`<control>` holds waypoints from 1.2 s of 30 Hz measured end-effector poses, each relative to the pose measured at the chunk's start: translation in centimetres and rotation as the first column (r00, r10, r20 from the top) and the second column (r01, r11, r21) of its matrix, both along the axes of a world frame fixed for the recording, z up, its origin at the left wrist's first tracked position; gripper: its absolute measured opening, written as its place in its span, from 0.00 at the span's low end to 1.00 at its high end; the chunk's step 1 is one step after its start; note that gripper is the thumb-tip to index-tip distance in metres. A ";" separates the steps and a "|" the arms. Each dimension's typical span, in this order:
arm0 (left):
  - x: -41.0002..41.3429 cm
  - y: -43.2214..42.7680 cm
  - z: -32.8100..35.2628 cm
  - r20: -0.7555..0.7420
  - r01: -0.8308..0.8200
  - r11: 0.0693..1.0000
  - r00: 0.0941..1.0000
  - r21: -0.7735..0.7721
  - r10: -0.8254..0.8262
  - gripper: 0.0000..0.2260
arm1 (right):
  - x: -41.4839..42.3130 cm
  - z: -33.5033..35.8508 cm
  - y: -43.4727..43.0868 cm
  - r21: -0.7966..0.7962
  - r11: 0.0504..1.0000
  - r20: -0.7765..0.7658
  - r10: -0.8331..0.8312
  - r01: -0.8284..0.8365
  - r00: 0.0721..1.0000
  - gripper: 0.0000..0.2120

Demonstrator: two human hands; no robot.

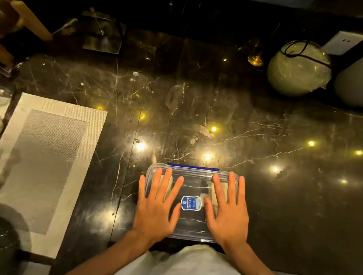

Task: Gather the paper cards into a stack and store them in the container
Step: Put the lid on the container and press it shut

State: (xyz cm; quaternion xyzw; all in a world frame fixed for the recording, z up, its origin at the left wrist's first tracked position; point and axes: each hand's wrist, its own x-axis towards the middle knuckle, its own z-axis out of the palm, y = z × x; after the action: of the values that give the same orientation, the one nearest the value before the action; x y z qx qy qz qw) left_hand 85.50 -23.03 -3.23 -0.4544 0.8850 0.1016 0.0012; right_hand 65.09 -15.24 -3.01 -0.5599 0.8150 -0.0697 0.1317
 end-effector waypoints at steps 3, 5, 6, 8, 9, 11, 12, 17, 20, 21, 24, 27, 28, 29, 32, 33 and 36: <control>-0.1 0.1 0.1 0.023 0.006 1.000 1.000 0.016 -0.007 0.32 | 0.0 0.2 -0.1 -0.002 1.000 0.005 -0.008 0.008 1.000 0.31; -0.2 0.1 0.3 0.002 0.009 1.000 1.000 0.007 -0.009 0.32 | 0.1 0.3 0.0 0.000 1.000 -0.012 -0.001 0.001 1.000 0.31; -0.2 0.1 0.3 -0.007 0.008 1.000 1.000 -0.002 -0.008 0.31 | 0.1 0.3 -0.1 0.004 1.000 -0.015 0.006 -0.006 1.000 0.31; -0.2 -0.3 0.7 0.023 0.011 1.000 1.000 0.003 -0.011 0.31 | 0.0 0.4 -0.4 0.015 1.000 -0.026 0.009 -0.009 1.000 0.31; -0.3 -0.3 1.0 0.048 0.011 1.000 0.999 0.017 -0.012 0.31 | 0.0 0.4 -0.4 0.024 1.000 -0.030 0.003 -0.003 1.000 0.31; -0.3 -0.4 1.5 0.059 0.018 0.999 0.998 0.033 -0.020 0.30 | 0.0 0.5 -0.4 0.036 0.999 -0.030 -0.004 0.005 1.000 0.31; -0.6 -0.7 1.8 0.045 0.021 0.999 0.999 0.040 -0.022 0.30 | 0.1 0.6 -0.4 0.034 0.999 -0.025 -0.008 0.009 1.000 0.30; -3.1 -7.8 3.8 0.038 -0.021 0.982 0.999 0.188 0.014 0.34 | 0.2 0.8 -0.4 0.031 0.999 -0.015 -0.026 0.027 1.000 0.30; -5.3 -12.1 4.7 0.119 -0.030 0.752 0.991 0.658 -0.065 0.33 | 0.3 0.8 -0.4 0.016 1.000 -0.014 -0.025 0.025 1.000 0.30; -5.9 -12.9 5.1 0.115 -0.043 0.609 0.990 0.792 -0.080 0.25 | 0.4 0.7 -0.5 0.017 0.999 -0.013 -0.028 0.028 1.000 0.30; -6.9 -14.1 5.6 0.140 -0.050 0.486 0.979 0.873 -0.150 0.18 | 0.4 0.6 -0.4 0.017 0.999 -0.023 -0.039 0.039 0.999 0.30; -6.7 -14.4 5.4 0.077 0.010 0.511 0.986 0.859 -0.149 0.23 | 0.5 0.8 -0.4 0.026 0.999 -0.016 -0.044 0.044 0.999 0.30; -6.5 -14.2 5.2 0.034 0.048 0.557 0.990 0.829 -0.135 0.25 | 0.5 0.9 -0.5 0.023 0.999 -0.010 -0.045 0.045 0.999 0.31; -6.1 -13.9 5.0 -0.011 0.081 0.614 0.993 0.785 -0.117 0.26 | 0.6 1.0 -0.5 0.022 0.999 -0.004 -0.047 0.047 0.999 0.32; -5.0 -12.9 4.1 -0.173 0.145 0.743 0.984 0.653 -0.040 0.21 | 0.6 1.2 -0.4 0.035 0.998 -0.002 -0.051 0.052 0.999 0.32; -4.9 -12.6 3.9 -0.202 0.143 0.765 0.979 0.629 -0.017 0.20 | 0.6 1.1 -0.4 0.036 0.998 -0.004 -0.050 0.050 0.999 0.32; -5.0 -12.2 3.9 -0.234 0.129 0.800 0.972 0.586 0.015 0.16 | 0.6 1.0 -0.5 0.044 0.997 -0.015 -0.055 0.056 0.998 0.31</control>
State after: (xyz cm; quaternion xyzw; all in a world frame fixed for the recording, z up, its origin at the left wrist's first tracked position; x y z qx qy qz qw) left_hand 80.48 -35.19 0.67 -0.3893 0.8154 0.4259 0.0460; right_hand 65.71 -15.72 -2.01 -0.5345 0.8324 -0.0514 0.1366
